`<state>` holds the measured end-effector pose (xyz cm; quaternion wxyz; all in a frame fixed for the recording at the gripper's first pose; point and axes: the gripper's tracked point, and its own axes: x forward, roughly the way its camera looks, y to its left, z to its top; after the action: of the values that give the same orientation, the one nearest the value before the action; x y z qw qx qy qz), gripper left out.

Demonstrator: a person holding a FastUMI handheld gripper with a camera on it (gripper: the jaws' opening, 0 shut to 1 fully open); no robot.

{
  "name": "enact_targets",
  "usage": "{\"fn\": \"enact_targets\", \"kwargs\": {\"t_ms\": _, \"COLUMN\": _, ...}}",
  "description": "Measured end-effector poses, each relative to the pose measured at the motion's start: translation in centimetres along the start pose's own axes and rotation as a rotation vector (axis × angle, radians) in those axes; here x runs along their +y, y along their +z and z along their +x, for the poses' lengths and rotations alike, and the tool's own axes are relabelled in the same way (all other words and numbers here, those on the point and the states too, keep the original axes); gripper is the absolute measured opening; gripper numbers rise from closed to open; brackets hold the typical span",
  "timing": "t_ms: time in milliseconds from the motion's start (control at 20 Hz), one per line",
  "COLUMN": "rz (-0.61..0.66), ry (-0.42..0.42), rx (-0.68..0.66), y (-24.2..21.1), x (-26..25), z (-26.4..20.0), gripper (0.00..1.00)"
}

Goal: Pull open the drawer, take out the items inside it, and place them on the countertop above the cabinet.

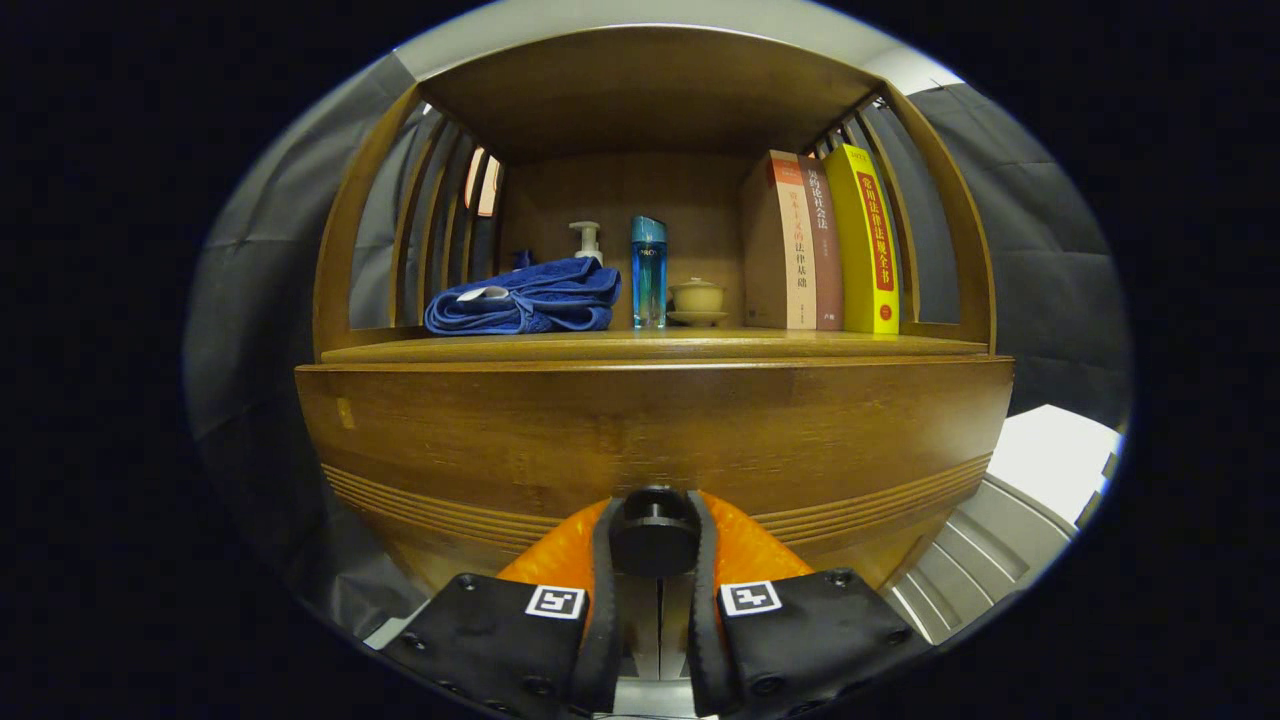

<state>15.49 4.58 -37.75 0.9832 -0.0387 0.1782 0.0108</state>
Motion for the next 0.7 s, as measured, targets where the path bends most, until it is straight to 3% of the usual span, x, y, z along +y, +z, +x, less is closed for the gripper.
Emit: {"fn": "enact_targets", "kwargs": {"t_ms": 700, "rz": 0.003, "ry": -0.005, "rx": 0.023, "y": 0.4, "x": -0.1, "z": -11.2, "gripper": 0.35}}
